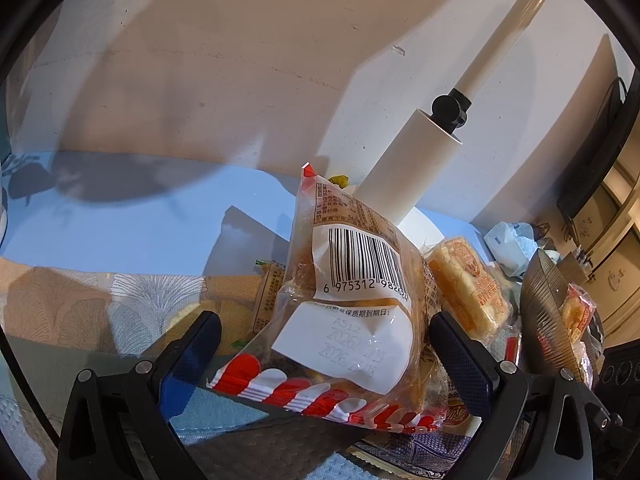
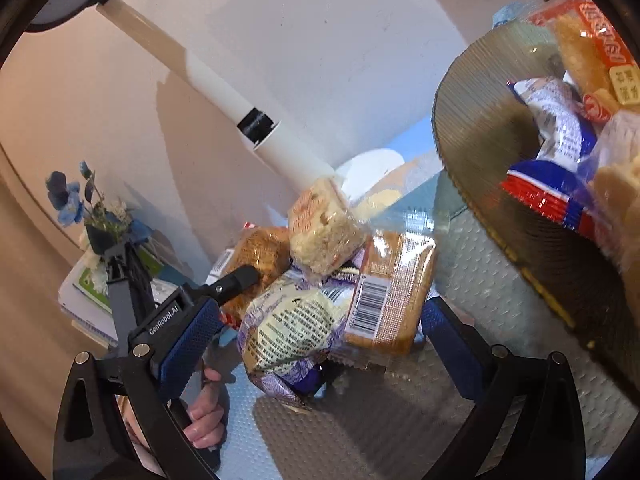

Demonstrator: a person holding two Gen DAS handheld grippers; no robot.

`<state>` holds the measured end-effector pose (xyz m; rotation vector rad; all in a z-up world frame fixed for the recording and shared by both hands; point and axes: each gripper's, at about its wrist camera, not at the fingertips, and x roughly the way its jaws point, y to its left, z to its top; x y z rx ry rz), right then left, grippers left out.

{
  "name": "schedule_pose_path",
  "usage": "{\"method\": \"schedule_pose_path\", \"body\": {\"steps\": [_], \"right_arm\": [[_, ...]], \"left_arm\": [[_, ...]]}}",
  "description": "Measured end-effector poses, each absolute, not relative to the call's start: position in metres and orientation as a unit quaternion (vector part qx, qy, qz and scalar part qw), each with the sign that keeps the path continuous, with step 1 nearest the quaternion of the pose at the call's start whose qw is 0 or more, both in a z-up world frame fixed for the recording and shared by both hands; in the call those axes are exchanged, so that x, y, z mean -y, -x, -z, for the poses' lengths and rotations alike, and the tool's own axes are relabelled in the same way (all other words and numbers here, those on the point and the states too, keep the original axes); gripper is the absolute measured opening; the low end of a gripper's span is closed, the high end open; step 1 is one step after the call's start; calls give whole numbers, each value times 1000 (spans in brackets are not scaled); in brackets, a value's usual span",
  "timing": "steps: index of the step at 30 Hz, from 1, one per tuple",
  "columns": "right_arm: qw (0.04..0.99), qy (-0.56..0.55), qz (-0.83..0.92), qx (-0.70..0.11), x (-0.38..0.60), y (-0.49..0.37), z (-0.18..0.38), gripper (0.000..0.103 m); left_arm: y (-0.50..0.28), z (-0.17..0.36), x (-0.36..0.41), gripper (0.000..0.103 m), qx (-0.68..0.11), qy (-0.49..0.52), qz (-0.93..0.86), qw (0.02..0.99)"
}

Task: Organize snacks
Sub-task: 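Grasp the red-and-white striped bread bag with the left tool while the right tool grasps the brown wafer pack, then lift both held packs and carry them toward the glass bowl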

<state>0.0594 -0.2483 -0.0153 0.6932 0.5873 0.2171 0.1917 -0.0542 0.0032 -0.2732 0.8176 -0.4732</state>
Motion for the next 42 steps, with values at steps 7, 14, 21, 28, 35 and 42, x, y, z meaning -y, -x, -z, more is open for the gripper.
{"method": "schedule_pose_path", "body": {"steps": [7,14,21,28,35,42], "right_arm": [[895,-330,-83,-287,249,-62,16,92],[899,-302,-32,-315,246,-67,18,39],[899,-305,-48,-311,246,-66,18,38],[897,-312,-73,-304,249,-60,16,38],[893,-318,-95,-305,249,-61,16,38],[898,-301,-99,-304,240,-63,11,38]], "left_arm": [[-189,-7,53,103,-381,130,222,888],[-182,-15,59,56,-349,118,252,895],[-170,-23,71,45,-312,82,250,913],[-163,-27,65,43,-292,86,247,920],[-163,-25,64,44,-294,87,235,922],[-162,-25,66,44,-292,80,231,925]]}}
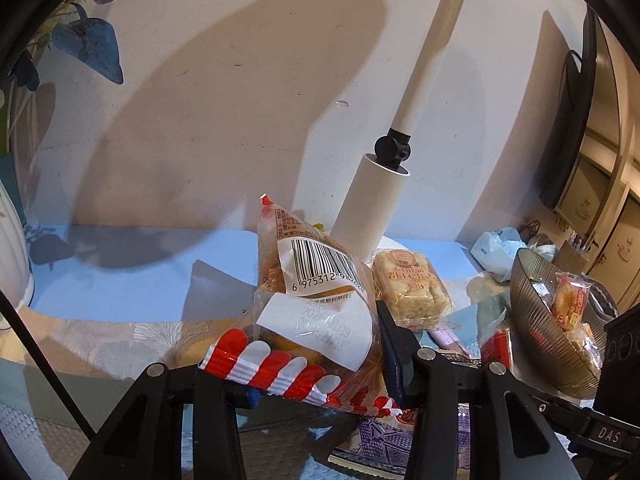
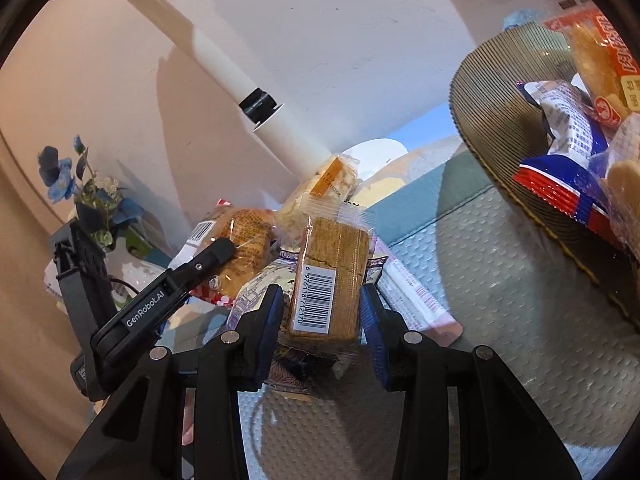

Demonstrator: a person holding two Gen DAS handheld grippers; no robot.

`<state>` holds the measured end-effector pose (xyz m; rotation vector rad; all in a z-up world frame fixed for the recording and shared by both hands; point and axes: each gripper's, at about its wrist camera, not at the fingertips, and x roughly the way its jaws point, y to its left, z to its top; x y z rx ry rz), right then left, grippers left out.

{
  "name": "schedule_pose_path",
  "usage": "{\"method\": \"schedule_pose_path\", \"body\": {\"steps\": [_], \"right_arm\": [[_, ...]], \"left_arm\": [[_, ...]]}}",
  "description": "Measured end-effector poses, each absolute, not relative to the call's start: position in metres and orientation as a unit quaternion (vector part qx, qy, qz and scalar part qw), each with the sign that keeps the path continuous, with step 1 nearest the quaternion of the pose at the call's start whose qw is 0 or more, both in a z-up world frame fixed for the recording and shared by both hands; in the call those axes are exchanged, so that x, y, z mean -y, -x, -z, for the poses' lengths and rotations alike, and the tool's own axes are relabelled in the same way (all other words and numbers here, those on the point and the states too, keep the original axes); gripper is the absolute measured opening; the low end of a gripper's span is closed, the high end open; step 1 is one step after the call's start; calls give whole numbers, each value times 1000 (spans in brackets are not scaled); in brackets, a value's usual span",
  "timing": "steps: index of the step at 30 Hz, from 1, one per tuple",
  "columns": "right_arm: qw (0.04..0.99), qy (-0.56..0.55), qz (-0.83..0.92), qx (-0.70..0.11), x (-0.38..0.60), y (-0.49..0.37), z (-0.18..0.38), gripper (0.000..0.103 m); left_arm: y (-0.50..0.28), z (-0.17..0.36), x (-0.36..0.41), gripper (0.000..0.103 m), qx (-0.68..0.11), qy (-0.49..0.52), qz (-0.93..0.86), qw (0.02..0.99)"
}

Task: Organize snacks
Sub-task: 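Lift both held packs and carry them toward the glass bowl, then lower both packs into the glass bowl and open both tools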

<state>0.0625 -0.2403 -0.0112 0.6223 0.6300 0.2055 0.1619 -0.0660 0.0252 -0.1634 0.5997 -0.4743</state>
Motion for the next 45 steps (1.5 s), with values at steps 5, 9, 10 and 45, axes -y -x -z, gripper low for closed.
{"method": "schedule_pose_path", "body": {"steps": [5,9,10,45], "right_arm": [[898,-304,-107,-301,239,-63,10,38],[901,-297,-115,-295,236,-61,8,33],[902,-293,-117,-294,234,-61,7,33],[920,-303,-148,-199,332,0,-116,32]], "left_arm": [[-161,-26,62,44,-288,85,230,926],[-156,-29,56,44,-271,93,215,933],[-155,-30,54,44,-268,97,212,935],[-87,-152,142,44,-232,33,223,946]]}}
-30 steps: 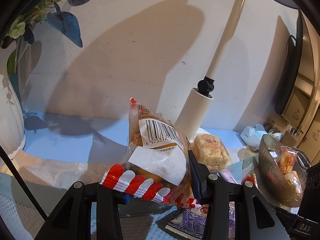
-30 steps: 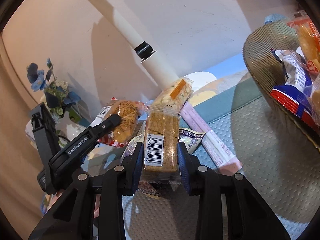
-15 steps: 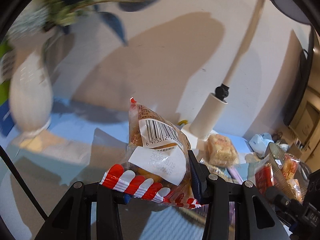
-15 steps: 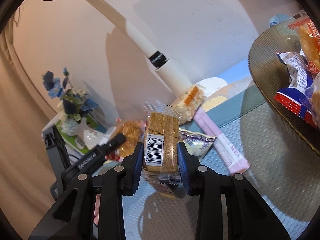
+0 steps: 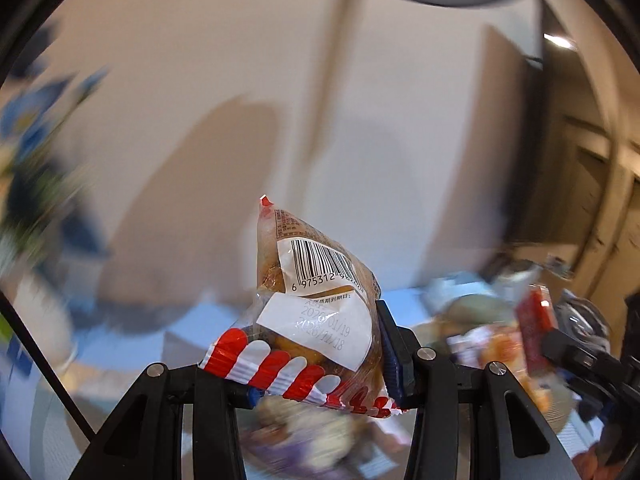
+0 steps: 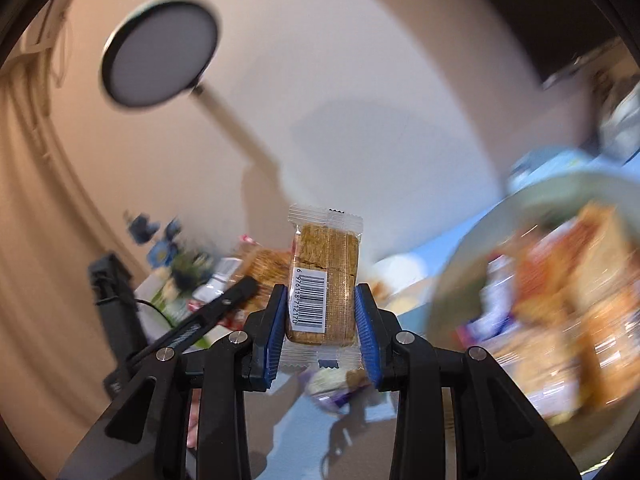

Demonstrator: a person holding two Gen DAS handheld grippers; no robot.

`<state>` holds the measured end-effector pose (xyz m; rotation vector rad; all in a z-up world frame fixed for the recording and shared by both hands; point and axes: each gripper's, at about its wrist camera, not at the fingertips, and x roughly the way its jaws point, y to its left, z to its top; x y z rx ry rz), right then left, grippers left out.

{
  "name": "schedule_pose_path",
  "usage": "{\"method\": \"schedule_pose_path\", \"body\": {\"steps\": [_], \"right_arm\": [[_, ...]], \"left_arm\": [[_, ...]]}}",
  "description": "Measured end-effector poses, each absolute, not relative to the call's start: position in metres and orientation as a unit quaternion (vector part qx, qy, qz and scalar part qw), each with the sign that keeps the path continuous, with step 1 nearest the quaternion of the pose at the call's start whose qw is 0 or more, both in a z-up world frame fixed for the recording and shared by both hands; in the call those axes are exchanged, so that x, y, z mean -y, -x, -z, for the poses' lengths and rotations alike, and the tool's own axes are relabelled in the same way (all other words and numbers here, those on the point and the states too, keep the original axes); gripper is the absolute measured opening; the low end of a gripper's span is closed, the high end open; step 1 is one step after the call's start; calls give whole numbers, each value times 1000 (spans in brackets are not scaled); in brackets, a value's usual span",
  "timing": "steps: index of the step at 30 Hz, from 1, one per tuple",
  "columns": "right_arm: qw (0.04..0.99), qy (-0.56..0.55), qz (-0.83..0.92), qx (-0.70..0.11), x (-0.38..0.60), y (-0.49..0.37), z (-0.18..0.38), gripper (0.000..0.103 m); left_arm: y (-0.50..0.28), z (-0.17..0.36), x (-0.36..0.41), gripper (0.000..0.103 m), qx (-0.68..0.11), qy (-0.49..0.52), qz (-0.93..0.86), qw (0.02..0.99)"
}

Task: Organize snacks
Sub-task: 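Lower both packs into the glass bowl and open both tools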

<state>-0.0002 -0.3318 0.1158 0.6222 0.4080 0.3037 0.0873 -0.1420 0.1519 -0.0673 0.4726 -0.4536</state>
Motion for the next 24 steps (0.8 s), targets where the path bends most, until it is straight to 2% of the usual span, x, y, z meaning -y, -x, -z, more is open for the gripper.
{"method": "schedule_pose_path", "body": {"steps": [4,7,8,9,10,11,12,13,24], "right_arm": [[927,-307,-89,-195,382,15,-128,33],[924,-320,-50,-202,416,23,-122,33],[922,-323,-39,-209,426,25,-117,36],[919,-323,-18,-225,436,26,-112,41],[916,-321,2,-240,443,26,-107,52],[912,-323,17,-252,449,26,-102,84],[908,-329,30,-259,455,27,-97,97],[907,-333,32,-257,461,30,-94,97],[910,-318,35,-265,452,28,-94,97]], "left_arm": [[-83,-167,202,44,-230,18,288,930],[-82,-161,243,44,-245,11,327,913],[-83,-154,259,45,-258,2,336,906],[-85,-147,270,46,-273,-7,336,901],[-89,-141,280,57,-288,-16,334,897],[-94,-132,291,77,-310,-27,330,891],[-96,-127,295,86,-318,-32,324,890],[-95,-124,295,93,-318,-36,317,893],[-102,-127,271,94,-309,-55,276,909]]}}
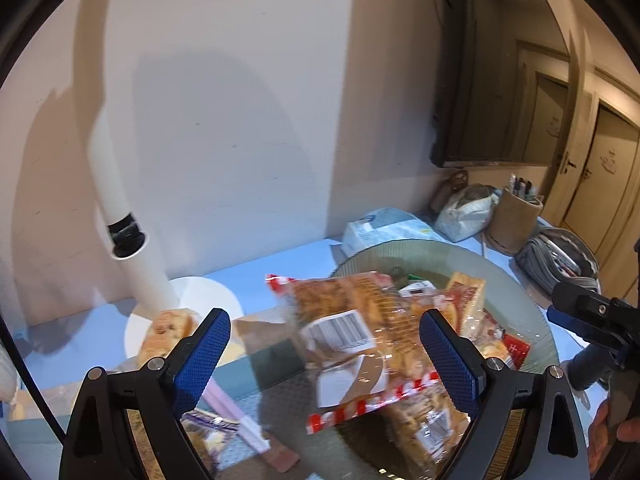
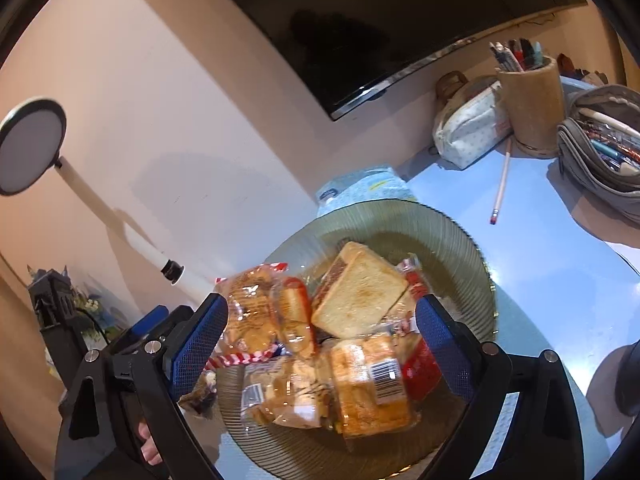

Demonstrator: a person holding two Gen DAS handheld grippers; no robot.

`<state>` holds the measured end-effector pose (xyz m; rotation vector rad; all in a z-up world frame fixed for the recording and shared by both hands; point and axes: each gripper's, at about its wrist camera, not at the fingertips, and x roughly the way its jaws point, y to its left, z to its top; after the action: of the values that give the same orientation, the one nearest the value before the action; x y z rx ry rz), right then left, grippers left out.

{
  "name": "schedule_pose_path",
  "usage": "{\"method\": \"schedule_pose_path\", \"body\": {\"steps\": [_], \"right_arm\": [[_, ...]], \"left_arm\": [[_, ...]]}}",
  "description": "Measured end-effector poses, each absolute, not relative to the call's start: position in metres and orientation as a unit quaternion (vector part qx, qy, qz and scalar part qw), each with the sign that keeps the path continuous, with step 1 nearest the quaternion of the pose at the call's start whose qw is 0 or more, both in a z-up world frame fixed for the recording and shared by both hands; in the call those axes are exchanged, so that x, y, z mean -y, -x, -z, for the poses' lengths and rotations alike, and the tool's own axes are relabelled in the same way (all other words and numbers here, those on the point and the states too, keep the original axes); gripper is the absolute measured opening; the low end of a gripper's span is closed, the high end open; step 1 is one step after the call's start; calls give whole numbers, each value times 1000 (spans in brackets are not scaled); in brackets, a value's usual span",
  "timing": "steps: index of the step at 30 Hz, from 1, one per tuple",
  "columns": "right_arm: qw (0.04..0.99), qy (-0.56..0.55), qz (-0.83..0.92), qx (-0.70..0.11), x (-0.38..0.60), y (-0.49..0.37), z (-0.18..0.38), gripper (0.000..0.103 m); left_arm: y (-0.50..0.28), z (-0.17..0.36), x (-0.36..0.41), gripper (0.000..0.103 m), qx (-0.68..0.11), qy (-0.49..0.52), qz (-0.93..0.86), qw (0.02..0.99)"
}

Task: Organize snacks
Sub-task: 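Lower both packs into the glass bowl and open both tools, then move the right tool to the purple bag while the left tool approaches a wrapped bread slice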

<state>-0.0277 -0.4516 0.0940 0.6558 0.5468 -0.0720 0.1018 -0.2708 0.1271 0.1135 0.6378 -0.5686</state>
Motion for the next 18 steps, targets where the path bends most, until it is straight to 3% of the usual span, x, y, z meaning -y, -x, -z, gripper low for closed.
{"method": "schedule_pose_path", "body": {"steps": [18], "right_arm": [[935,-241,-20,-258,336,3,-132,98]], "left_arm": [[-136,-134,131,94,-325,-35,167,930]]}}
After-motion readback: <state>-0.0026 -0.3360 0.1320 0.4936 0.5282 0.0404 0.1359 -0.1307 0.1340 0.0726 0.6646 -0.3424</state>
